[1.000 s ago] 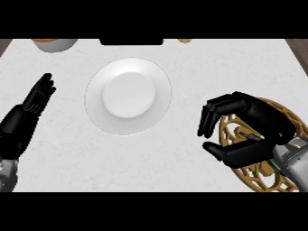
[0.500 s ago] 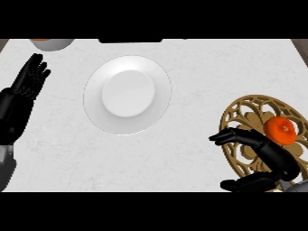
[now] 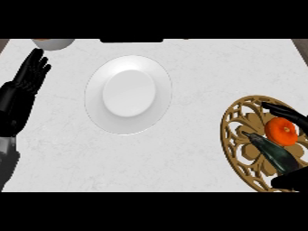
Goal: Pick the squash from the placemat and place it in the plate
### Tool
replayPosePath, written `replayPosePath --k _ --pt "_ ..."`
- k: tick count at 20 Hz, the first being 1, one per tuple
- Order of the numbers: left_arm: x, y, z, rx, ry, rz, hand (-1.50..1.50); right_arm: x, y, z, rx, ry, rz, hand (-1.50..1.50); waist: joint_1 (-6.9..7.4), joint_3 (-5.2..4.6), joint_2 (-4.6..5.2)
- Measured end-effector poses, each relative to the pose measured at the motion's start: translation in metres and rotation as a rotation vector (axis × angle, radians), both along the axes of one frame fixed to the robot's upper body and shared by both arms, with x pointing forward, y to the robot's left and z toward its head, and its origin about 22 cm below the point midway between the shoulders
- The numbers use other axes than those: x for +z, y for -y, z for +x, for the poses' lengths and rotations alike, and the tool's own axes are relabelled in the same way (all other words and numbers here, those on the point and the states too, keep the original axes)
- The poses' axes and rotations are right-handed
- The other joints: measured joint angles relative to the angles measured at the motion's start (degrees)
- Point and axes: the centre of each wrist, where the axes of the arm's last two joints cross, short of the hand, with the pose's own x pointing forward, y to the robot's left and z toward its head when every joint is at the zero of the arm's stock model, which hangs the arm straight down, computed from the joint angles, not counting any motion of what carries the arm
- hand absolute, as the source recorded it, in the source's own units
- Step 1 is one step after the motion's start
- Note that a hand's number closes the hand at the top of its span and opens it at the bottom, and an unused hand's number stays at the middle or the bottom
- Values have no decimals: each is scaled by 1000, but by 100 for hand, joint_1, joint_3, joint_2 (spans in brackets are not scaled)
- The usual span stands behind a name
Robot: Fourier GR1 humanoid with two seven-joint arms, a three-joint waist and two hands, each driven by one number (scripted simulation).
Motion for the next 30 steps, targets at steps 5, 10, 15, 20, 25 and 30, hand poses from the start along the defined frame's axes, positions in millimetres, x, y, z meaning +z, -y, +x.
replayPosePath --k 5,10,15,20,25,30 --pt "1 -1 0 -6 -3 2 0 55 25 3 -78 -18 -344 -150 0 -12 -15" --pt "3 2 3 -2 -1 2 0 92 21 1 -98 -98 -669 -150 40 -13 -5" --pt "6 7 7 -15 0 1 0 93 13 2 -94 -205 -888 -150 100 -5 15" --pt "3 9 0 -21 4 6 0 87 6 6 -114 -240 -990 -150 114 1 13" --pt "5 5 0 -18 1 4 0 63 -6 11 -169 -233 -1056 -150 113 5 18" --pt "-2 10 7 -19 0 5 0 44 -9 26 -218 -257 -1130 -150 112 6 23"
